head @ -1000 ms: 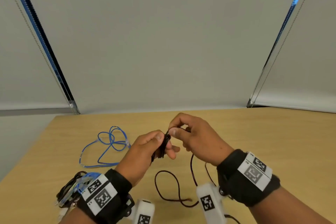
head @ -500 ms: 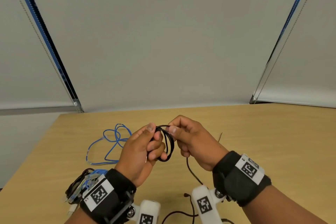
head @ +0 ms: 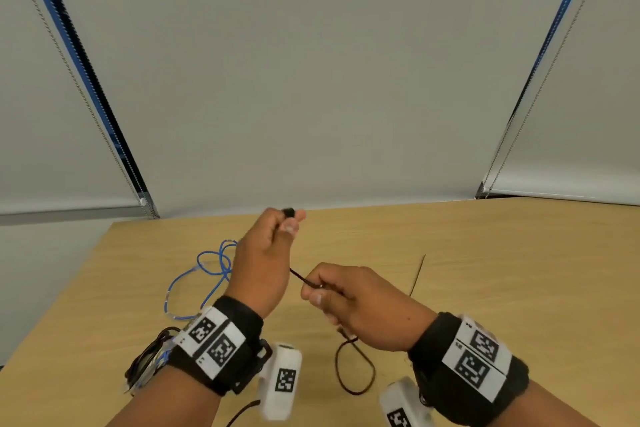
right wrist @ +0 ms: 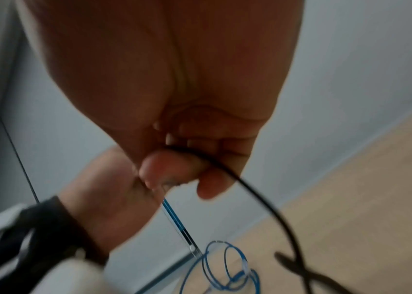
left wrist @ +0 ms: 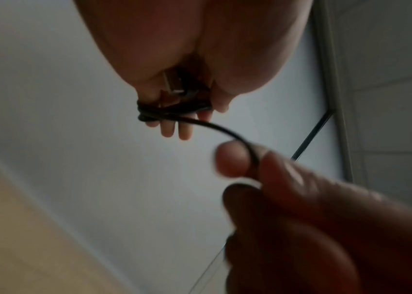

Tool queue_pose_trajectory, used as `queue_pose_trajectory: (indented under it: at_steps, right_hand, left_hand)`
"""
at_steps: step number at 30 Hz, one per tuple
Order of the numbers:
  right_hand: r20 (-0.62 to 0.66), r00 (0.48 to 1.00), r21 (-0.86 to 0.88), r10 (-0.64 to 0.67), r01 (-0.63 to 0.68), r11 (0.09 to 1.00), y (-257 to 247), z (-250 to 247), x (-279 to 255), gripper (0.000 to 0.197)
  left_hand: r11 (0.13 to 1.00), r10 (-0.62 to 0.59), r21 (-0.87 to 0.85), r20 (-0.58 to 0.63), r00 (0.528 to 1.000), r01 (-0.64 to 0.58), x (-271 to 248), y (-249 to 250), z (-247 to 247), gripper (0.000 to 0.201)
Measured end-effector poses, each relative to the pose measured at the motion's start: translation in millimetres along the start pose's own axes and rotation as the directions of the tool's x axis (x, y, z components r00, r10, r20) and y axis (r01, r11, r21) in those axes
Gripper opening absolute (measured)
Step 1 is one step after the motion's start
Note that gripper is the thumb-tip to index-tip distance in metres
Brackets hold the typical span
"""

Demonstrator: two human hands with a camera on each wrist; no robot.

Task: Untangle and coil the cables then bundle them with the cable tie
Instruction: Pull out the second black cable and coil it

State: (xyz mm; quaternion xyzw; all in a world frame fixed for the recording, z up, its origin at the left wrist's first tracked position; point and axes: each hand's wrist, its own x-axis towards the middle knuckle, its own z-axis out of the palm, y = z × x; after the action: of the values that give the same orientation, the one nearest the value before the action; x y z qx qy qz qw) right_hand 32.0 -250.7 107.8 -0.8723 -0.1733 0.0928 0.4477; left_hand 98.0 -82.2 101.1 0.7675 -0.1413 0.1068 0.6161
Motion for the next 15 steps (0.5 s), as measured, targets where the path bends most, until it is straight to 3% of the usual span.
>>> queue_pose_trajectory:
  at_steps: [2,4,7,11,15]
  right_hand:
    - [-0.125,0.989,-0.128,-0.083,0.067,0.990,-5.6,-16.2,2.8,0.015]
    - [-0.217,0.968,-0.124,-0.122,0.096,0.988,-5.6,-34.7,5.9,0.012]
    - [-0.245,0.960,-0.048,-0.132,0.124,0.991,-0.7,-42.6,11.0,0.010]
    - [-0.235,0.972,0.208,-0.027,0.077,0.975,8.9,-30.5,13.0,0.016]
    - [-0.280,0.959,0.281,-0.031,0.113,0.953,11.0,-16.0,18.9,0.022]
  left_hand:
    - [0.993,-0.004,0.120,0.117,0.993,-0.010,-9.8,-7.0,4.7,0.026]
    - [0.993,-0.059,0.115,0.250,0.966,0.031,-22.5,-4.0,11.4,0.028]
    - [0.924,-0.212,-0.238,0.336,0.918,0.301,-36.3,5.3,16.0,0.037]
    - [0.804,-0.259,-0.446,0.333,0.907,0.394,-37.0,16.7,21.8,0.034]
    - [0.766,-0.304,-0.497,0.279,0.911,0.408,-35.1,20.7,23.6,0.037]
